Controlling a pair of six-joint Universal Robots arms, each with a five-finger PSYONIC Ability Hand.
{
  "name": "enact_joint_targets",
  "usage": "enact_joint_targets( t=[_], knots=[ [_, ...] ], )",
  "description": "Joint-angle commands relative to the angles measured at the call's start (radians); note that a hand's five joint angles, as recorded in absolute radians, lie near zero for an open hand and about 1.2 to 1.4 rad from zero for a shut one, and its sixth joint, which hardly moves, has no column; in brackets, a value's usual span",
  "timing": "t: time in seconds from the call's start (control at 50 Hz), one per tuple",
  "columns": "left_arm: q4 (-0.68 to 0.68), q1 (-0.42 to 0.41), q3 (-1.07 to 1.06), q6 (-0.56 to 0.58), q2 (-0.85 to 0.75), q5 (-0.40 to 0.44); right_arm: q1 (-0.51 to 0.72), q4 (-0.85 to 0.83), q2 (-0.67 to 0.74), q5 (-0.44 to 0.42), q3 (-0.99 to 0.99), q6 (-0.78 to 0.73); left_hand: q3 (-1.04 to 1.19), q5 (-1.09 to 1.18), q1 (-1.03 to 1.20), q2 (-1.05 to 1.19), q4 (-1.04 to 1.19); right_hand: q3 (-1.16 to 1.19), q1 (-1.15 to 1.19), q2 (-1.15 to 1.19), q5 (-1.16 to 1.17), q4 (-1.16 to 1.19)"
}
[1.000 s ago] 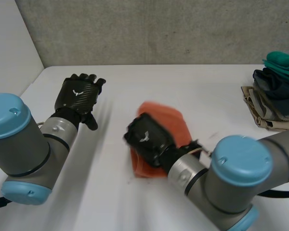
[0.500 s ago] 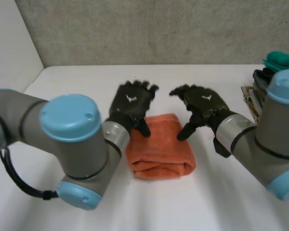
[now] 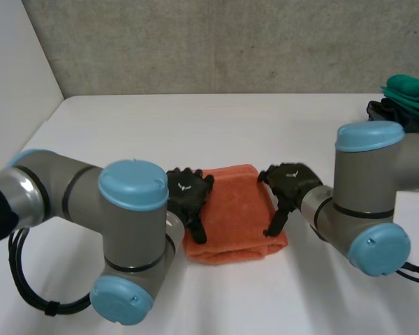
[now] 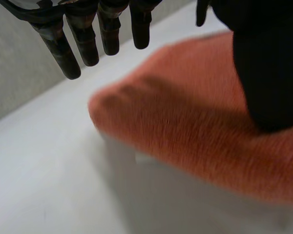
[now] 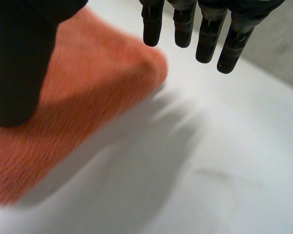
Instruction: Fold the laundry.
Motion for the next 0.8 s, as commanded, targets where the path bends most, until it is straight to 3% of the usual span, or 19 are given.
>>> enact_joint_targets(
  t=[0.02,0.16,0.26,0.38,0.48,0.8],
  knots=[
    [0.001,0.057,0.012,-0.001,0.18,0.092,0.005,-0.107,-0.155,0.004,0.1,0.013,0.072,0.064,0.093,0.075,0.078,-0.041,-0.015,-0.046,-0.066,-0.063],
    [-0.016,0.123,0.001,-0.003,0.3,0.256,0.021,-0.165,-0.296,0.027,0.23,-0.042,0.125,0.117,0.146,0.127,0.131,-0.041,-0.015,-0.046,-0.066,-0.063],
    [-0.097,0.166,0.0,-0.003,0.375,0.443,0.096,-0.239,-0.304,0.027,0.332,-0.108,0.128,0.119,0.149,0.13,0.134,-0.041,-0.015,-0.046,-0.066,-0.063],
    [-0.151,0.205,0.0,-0.006,0.39,0.586,0.195,-0.415,-0.287,0.03,0.447,-0.121,0.105,0.096,0.125,0.107,0.111,-0.041,-0.015,-0.046,-0.066,-0.063],
    [-0.159,0.211,-0.004,-0.009,0.402,0.617,0.232,-0.524,-0.196,0.034,0.491,-0.128,0.099,0.09,0.119,0.101,0.105,-0.041,-0.015,-0.046,-0.066,-0.063],
    [-0.159,0.209,-0.007,-0.013,0.403,0.617,0.24,-0.624,-0.044,0.064,0.419,-0.204,0.102,0.093,0.122,0.104,0.108,-0.023,0.003,-0.028,-0.048,-0.045]
  ],
)
